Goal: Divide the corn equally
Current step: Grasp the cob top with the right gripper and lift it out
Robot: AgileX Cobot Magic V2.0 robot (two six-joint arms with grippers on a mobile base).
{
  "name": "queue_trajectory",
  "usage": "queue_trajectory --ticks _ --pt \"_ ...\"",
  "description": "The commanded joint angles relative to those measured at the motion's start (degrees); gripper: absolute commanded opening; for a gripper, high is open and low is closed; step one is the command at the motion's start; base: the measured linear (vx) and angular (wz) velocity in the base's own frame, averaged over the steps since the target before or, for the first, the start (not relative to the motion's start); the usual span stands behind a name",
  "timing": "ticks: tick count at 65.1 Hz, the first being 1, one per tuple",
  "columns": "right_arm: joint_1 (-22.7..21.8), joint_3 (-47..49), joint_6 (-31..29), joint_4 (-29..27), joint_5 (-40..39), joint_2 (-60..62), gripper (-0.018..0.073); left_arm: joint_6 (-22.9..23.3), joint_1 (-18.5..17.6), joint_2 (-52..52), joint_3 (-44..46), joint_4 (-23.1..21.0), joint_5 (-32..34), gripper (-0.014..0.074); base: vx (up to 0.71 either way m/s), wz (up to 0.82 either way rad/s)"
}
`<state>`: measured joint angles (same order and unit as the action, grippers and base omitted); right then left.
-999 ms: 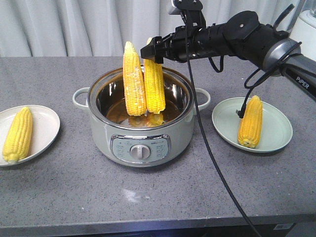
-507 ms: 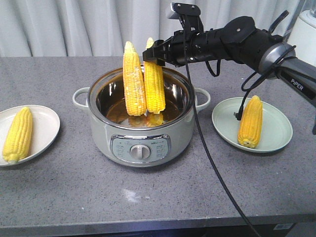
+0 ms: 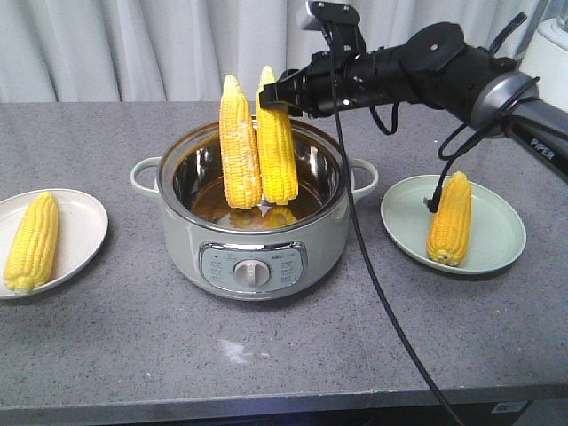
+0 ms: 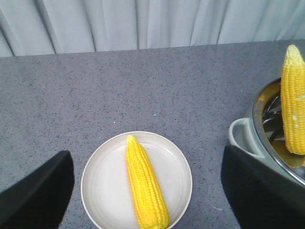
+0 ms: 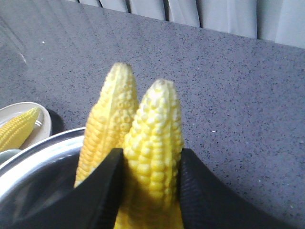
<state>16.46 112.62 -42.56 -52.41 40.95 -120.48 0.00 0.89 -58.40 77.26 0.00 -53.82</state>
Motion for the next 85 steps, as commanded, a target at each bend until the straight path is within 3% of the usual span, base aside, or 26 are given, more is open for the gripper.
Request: queue_trajectory --ticks 1,14,25,50,68,85 --pt "-0.22 2.05 -0.34 -1.37 -1.85 6.68 0.0044 0.00 -0.05 0.60 1.31 -0.77 3.42 0.0590 0.00 0.00" --pt "-0.22 2.05 3.94 6.12 -0.57 13.74 0.0050 0.00 -0.05 0.60 1.31 -0.77 3.42 0.0590 0.00 0.00" --pt "-0.22 2.05 11.94 18.96 2.99 21.74 0.0062 0.00 -0.05 0.60 1.31 -0.77 3.42 0.0590 0.00 0.00" --pt "-0.22 2.05 28.68 45.47 20.33 34.90 0.0079 0.00 -0.05 0.60 1.31 -0.77 2.72 0.0590 0.00 0.00" --pt "-0.22 2.05 31.94 51.12 27.15 39.01 0.0088 0.00 -0.26 0.60 1.31 -0.98 1.18 0.0590 0.00 0.00" --pt "-0.22 -2.08 33.29 52.41 28.29 42.59 0.0096 -2.16 -0.26 0.60 1.31 -6.64 0.75 0.0590 0.00 0.00"
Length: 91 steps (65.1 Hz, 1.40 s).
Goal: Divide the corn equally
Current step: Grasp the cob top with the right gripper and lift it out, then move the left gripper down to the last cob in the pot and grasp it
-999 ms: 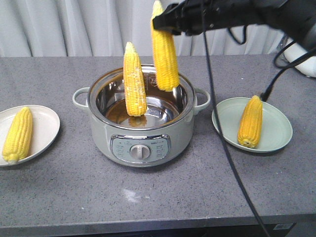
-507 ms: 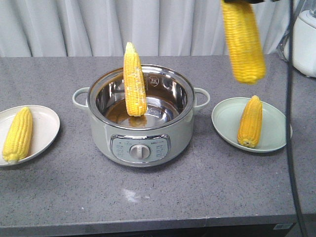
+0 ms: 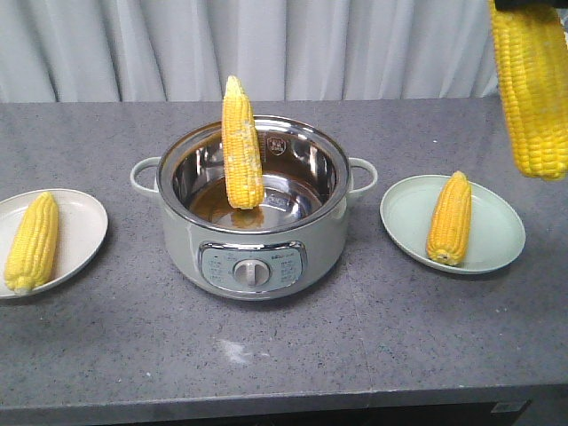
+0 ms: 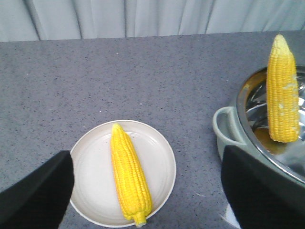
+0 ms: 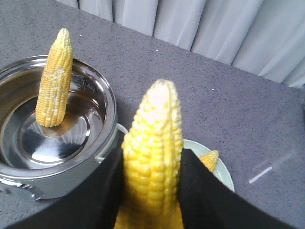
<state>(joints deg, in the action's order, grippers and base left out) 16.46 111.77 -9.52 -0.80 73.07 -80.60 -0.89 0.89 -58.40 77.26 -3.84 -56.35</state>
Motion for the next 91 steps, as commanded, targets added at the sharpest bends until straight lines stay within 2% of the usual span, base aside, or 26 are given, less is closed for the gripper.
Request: queue_trajectory --ticks 1,12,21,28,45,59,70,81,91 --pt "-0.22 -2.15 0.46 0.80 -4.17 3.09 0.0097 -1.58 -0.26 0.60 1.31 -3.05 3.24 0.0590 0.00 0.00" --pt "-0.22 -9.42 1.40 1.55 -9.92 6.39 0.0099 -3.06 -0.26 0.55 1.31 -7.02 3.43 0.0590 0.00 0.00" --pt "-0.22 -10.63 2.34 1.55 -10.80 6.74 0.0099 -7.27 -1.23 -1.20 1.38 -13.55 3.56 0.0590 0.00 0.00" --pt "-0.22 -10.63 2.40 1.55 -10.88 6.74 0.0099 -8.72 -4.35 -4.29 1.38 -16.65 4.31 0.0590 0.00 0.00" --pt "-0.22 -10.63 2.46 1.55 -10.72 6.74 0.0099 -8.33 -14.62 -13.67 4.60 -16.79 8.05 0.0590 0.00 0.00" --pt "-0.22 -10.63 2.62 1.55 -10.65 6.74 0.0099 -5.57 -21.79 -23.53 12.65 -14.27 10.68 0.0590 0.00 0.00" --pt "-0.22 -10.63 2.62 1.55 -10.65 6.74 0.0099 -0.86 -26.24 -32.10 19.79 -7.15 10.57 0.0590 0.00 0.00" --pt "-0.22 -10.63 2.61 1.55 -10.58 6.74 0.0099 5.11 -28.99 -38.65 24.76 -1.16 11.00 0.0590 0.00 0.00" --pt "-0.22 -10.63 2.61 1.55 -10.46 6.74 0.0099 9.30 -29.37 -43.36 27.10 0.66 12.53 0.0590 0.00 0.00"
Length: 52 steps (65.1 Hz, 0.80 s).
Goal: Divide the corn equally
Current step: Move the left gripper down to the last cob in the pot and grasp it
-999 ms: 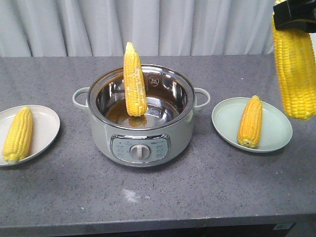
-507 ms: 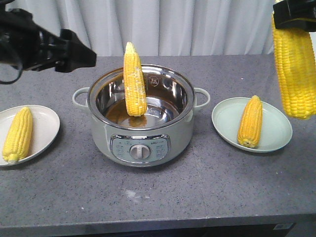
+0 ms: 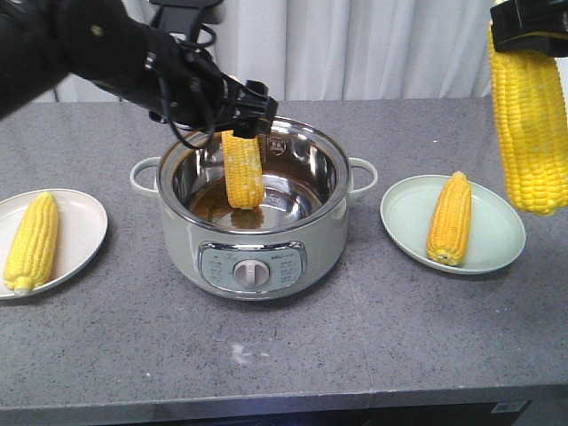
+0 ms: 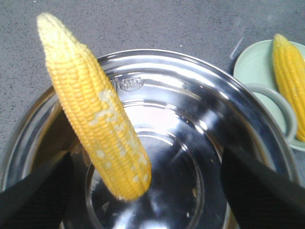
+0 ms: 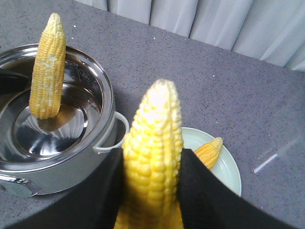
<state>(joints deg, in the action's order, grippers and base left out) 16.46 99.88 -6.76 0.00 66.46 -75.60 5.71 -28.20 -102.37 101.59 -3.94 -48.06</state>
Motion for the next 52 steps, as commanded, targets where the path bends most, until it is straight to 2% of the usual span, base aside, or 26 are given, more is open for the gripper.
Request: queue_trajectory --ticks 1,31,43,52 --pt "-0.22 1.26 -0.14 0.81 -3.85 1.74 0.0099 2.99 -0.29 0.29 2.80 0.90 4.37 0.0590 0.00 0.00" --pt "-0.22 1.26 -0.14 0.99 -3.72 1.74 0.0099 5.89 -0.22 -7.28 2.80 2.40 7.15 0.0590 0.00 0.00" --pt "-0.22 1.26 -0.14 1.12 -3.66 1.74 0.0099 7.99 -0.22 -8.58 2.80 5.35 8.05 0.0590 0.00 0.00" --pt "-0.22 1.26 -0.14 1.12 -3.66 1.74 0.0099 7.99 -0.22 -9.40 2.80 5.36 8.37 0.0590 0.00 0.00"
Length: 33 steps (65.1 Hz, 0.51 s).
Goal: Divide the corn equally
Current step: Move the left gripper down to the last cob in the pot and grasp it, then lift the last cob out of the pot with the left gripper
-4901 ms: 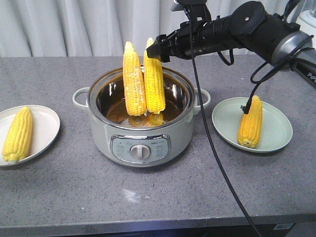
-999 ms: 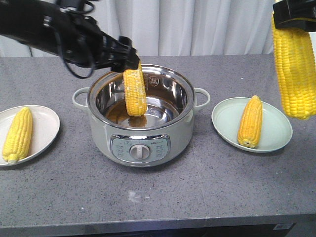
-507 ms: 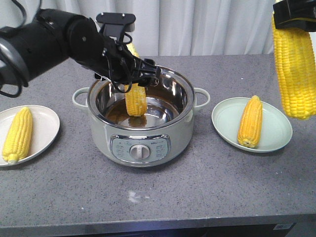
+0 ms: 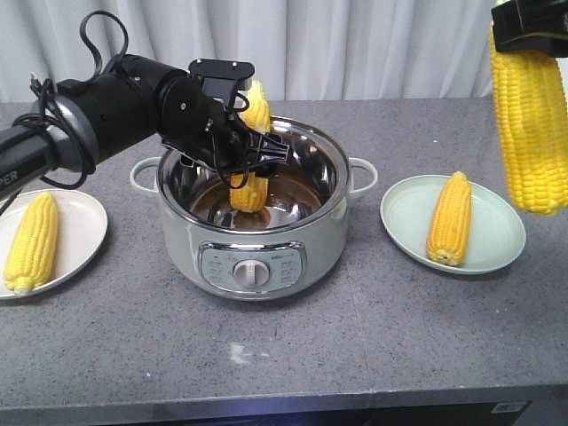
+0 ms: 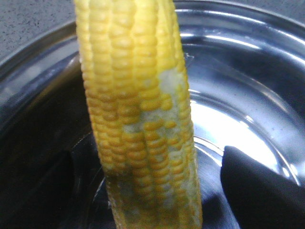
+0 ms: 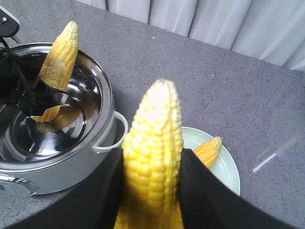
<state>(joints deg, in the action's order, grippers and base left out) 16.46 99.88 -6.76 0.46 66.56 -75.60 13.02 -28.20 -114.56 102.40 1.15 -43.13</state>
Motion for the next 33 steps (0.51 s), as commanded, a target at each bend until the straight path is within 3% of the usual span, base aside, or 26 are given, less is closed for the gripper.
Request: queue_trajectory --ticks 1,19,33 --pt "-0.22 1.26 -0.14 0.66 -3.76 1.74 0.0099 0.68 -0.22 2.71 1.99 0.27 3.43 0.0590 0.00 0.00" --pt "-0.22 1.26 -0.14 0.66 -3.76 1.74 0.0099 0.62 -0.22 1.44 1.99 0.17 3.49 0.0537 0.00 0.00" --pt "-0.22 1.26 -0.14 0.67 -3.76 1.74 0.0101 0.49 -0.22 1.44 1.99 0.17 3.37 0.0333 0.00 0.00"
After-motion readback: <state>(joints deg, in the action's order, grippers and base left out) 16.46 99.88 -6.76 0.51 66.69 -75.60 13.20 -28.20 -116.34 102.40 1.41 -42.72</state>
